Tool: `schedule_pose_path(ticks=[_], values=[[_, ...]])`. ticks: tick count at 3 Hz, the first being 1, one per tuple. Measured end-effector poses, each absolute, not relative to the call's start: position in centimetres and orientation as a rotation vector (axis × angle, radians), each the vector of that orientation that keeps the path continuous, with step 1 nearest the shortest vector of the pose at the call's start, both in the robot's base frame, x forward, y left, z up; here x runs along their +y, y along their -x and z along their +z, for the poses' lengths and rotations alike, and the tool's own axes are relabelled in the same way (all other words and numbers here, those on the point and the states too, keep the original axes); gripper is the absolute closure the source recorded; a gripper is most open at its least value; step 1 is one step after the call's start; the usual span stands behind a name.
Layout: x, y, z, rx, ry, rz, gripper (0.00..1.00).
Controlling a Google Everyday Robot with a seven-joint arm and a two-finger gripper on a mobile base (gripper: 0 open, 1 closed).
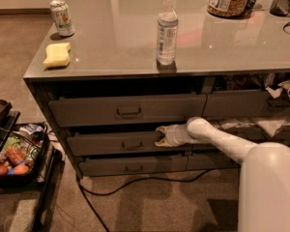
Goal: Open middle drawer
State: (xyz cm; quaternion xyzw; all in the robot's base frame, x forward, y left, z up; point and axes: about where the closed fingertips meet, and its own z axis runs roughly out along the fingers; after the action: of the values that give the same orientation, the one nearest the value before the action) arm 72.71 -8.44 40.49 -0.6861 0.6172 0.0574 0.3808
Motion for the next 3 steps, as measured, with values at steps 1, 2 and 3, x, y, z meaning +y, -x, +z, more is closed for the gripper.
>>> schedule_pose_path(ticks=[1, 2, 3], values=[[-8.42, -72.48, 40.49, 1.588, 1.745, 0.16, 1.0], [-8.39, -72.22, 40.47, 1.602, 1.739, 0.179, 1.0], [-8.38, -71.92, 40.46, 1.617, 1.733, 0.2, 1.0]])
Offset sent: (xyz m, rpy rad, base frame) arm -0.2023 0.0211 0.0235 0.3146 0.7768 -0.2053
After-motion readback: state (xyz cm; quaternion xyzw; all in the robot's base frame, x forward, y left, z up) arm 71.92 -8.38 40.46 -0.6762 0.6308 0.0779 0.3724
